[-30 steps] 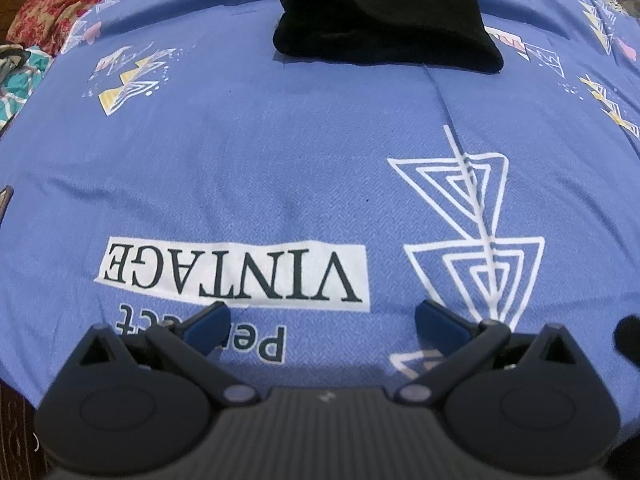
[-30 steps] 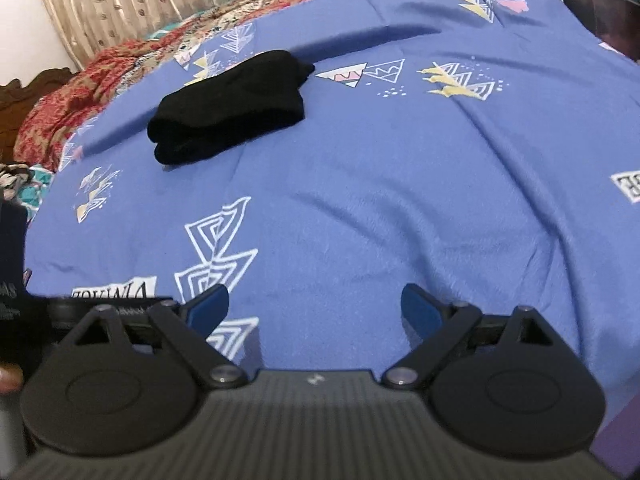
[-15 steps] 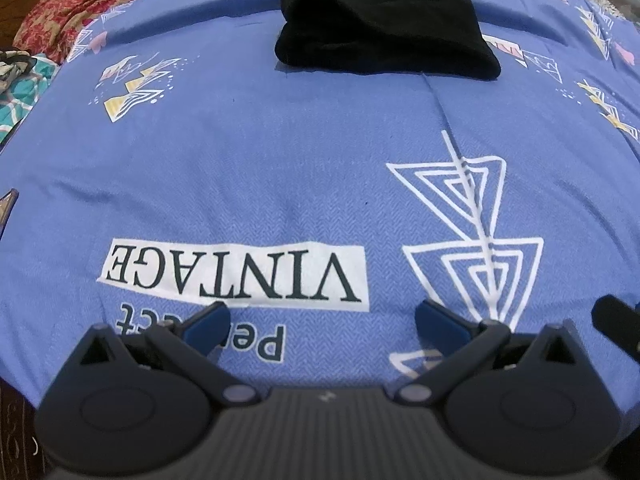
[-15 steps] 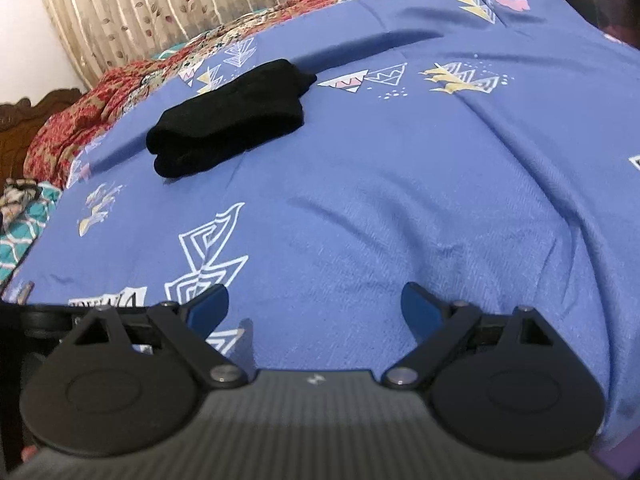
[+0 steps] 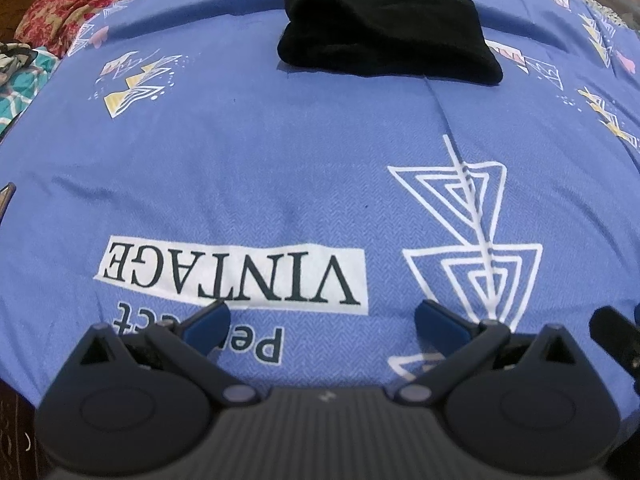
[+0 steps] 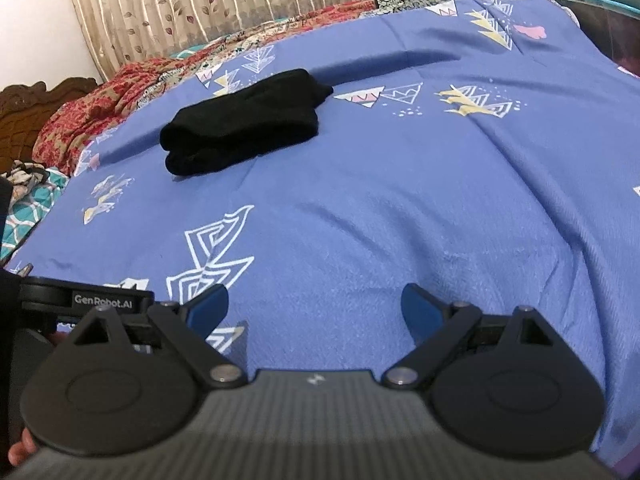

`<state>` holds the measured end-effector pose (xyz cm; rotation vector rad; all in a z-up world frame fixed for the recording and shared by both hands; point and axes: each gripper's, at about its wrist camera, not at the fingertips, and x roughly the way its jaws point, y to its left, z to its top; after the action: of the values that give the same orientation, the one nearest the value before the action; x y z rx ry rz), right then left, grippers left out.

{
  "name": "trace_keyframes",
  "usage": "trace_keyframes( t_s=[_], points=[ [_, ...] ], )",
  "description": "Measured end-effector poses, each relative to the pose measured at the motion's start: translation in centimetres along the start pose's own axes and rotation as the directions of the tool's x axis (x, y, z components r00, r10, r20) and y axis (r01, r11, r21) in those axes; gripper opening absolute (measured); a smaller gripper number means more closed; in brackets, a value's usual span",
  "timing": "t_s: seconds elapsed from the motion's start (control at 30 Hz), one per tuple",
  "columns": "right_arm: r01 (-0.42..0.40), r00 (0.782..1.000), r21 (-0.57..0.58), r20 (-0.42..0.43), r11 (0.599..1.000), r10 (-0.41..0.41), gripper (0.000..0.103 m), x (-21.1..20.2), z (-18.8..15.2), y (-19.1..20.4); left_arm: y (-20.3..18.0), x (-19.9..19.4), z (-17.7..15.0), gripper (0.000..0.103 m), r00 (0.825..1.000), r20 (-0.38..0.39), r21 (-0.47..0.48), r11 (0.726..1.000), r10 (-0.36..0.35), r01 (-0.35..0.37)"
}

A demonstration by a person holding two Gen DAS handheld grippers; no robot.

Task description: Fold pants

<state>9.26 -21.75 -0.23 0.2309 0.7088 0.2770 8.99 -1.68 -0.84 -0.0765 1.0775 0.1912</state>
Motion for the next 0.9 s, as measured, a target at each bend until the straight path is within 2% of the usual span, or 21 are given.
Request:
trace_keyframes(
  t_s=[0.37,0.9],
  points=[
    [0.003,0.998,0.012,0.069,1.0,-0.004,0.094,-0.63,0.22,-0.06,0.17,0.04,-0.03,0.103,1.0,-0.003,0.001,1.0,-0.01,0.01],
    [0.026,0.996,0.053,0.08,0.998,-0.03,0.094,-0.69,0.35,-0.71,0.24,0.06,0.06,0.103,1.0,-0.014,0.008,1.0,-0.015,0.016]
  ],
)
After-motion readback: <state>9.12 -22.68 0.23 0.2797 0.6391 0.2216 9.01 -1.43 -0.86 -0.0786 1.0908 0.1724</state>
